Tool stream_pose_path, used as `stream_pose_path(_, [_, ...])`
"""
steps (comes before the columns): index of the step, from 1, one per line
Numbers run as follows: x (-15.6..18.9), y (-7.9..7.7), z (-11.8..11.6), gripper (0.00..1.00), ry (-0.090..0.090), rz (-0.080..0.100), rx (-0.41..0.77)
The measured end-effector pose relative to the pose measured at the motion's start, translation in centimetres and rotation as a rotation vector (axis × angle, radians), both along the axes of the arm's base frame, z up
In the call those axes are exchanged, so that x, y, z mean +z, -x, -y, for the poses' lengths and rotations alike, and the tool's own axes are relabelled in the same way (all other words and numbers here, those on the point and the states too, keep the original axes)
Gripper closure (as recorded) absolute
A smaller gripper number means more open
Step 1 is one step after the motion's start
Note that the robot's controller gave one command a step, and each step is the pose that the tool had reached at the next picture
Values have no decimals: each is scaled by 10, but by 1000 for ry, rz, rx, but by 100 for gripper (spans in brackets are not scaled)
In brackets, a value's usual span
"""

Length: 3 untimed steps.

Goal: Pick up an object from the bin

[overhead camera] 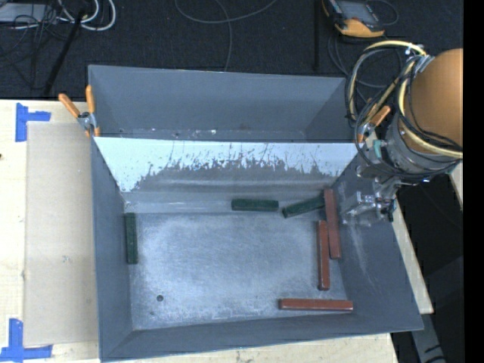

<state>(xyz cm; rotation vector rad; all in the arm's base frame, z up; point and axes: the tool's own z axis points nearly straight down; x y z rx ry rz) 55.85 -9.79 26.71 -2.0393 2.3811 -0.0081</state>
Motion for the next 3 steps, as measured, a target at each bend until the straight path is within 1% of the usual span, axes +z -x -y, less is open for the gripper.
stream_pose_path(1, [-60,11,-19,100,-4,-12,-177])
stream_pose_path(2, [-58,10,-18,0,-3,-11,-182])
stream_pose_path(3, [-164,1,21,0,-3,-17,-136])
